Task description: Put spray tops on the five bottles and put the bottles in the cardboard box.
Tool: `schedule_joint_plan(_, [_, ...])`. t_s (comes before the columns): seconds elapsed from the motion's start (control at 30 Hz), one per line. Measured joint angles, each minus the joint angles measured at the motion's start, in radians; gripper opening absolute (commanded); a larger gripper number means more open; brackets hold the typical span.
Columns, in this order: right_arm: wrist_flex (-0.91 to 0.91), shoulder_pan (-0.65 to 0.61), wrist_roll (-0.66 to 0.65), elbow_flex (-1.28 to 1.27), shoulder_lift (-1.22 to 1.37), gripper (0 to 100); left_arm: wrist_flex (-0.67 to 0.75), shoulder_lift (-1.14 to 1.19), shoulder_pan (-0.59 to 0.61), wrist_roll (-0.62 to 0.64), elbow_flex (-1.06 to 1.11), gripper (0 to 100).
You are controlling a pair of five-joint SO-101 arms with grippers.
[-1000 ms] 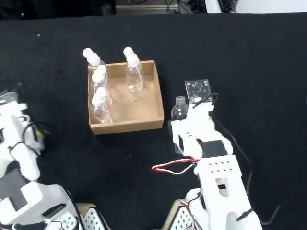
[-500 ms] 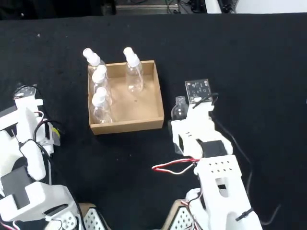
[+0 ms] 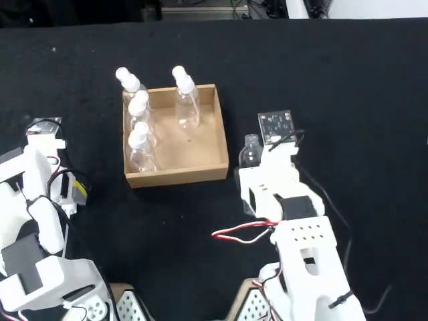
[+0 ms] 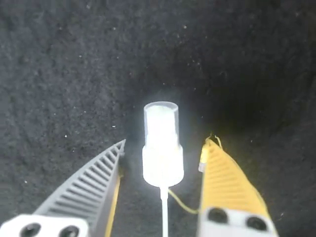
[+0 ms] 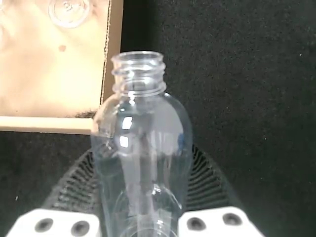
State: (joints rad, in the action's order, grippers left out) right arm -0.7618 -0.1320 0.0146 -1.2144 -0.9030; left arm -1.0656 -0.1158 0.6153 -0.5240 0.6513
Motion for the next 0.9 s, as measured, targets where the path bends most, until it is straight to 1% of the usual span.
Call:
schedule_joint_plan(0.07, [0.000,0.000,0.000,0.000,0.000,1.0,-0.003,0.000,0.006,-0.040,0.000,22])
schedule_joint_plan(0.1, [0.000,0.000,0.000,0.000,0.000,1.0,-0.026,0.000,0.014,-0.055,-0.011,22])
schedule_joint_plan(0.17, [0.000,0.000,0.000,0.000,0.000,1.0,-0.091,0.000,0.032,-0.077,-0.069,22])
schedule_joint_plan(0.27, [0.000,0.000,0.000,0.000,0.000,1.0,-0.239,0.000,0.043,-0.084,-0.190,22])
schedule_joint_plan(0.37, [0.000,0.000,0.000,0.000,0.000,1.0,-0.284,0.000,0.041,-0.089,-0.250,22])
schedule_joint_plan(0.47, [0.000,0.000,0.000,0.000,0.000,1.0,-0.255,0.000,0.041,-0.089,-0.247,22])
schedule_joint_plan(0.53, [0.000,0.000,0.000,0.000,0.000,1.0,-0.204,0.000,0.041,-0.092,-0.216,22])
schedule_joint_plan(0.7, [0.000,0.000,0.000,0.000,0.000,1.0,-0.084,0.000,0.041,-0.150,-0.068,22])
schedule_joint_plan(0.9, [0.000,0.000,0.000,0.000,0.000,1.0,-0.015,0.000,0.041,-0.158,0.044,22])
